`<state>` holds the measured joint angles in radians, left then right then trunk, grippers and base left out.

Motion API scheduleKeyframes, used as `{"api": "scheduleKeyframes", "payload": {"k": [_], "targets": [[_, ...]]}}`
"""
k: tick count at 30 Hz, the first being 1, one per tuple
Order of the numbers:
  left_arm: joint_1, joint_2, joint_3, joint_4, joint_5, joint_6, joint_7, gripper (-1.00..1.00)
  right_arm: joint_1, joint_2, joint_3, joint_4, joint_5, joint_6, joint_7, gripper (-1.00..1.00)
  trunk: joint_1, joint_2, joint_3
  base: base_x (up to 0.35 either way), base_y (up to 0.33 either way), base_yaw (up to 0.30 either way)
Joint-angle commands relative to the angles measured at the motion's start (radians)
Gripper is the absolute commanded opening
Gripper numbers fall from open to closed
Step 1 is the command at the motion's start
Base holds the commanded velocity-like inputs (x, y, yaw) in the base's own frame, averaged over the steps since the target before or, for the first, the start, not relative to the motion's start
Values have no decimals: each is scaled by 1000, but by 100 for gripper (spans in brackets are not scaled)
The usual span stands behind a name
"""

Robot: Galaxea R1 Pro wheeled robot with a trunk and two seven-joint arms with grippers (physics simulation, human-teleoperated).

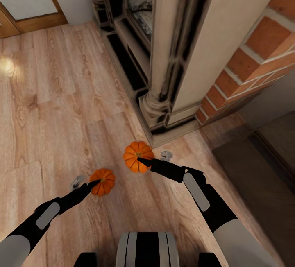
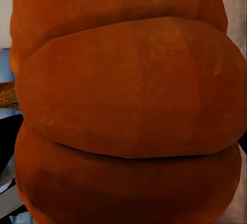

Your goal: Place each of the two pumpkins and all three candles from the living room inside a cabinet in the living room (use any cabinet), then make sure every cabinet is closed, and position the cauldron so it is next to a table in the living room.

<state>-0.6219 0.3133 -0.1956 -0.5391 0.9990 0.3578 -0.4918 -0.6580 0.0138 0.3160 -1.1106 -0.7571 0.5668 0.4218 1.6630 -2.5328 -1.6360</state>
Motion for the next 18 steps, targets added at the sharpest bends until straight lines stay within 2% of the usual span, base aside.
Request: {"api": "scheduleKeyframes", "payload": {"k": [1, 14, 15, 18], "targets": [[1, 0, -1, 2, -16, -5, 9, 100, 0, 0, 0, 0, -1, -1, 0, -100, 0, 0, 1, 0, 0, -210], [1, -2, 1, 1, -16, -5, 5, 100, 0, 1, 0, 0, 0, -1, -1, -100, 0, 0, 17, 0, 0, -213], [1, -2, 1, 1, -17, -5, 4, -100, 0, 1, 0, 0, 1, -1, -1, -100, 0, 0, 19, 0, 0, -211], [1, -3, 1, 1, -18, -5, 4, -100, 0, 0, 0, 0, 1, -1, -1, -100, 0, 0, 21, 0, 0, -116]]}}
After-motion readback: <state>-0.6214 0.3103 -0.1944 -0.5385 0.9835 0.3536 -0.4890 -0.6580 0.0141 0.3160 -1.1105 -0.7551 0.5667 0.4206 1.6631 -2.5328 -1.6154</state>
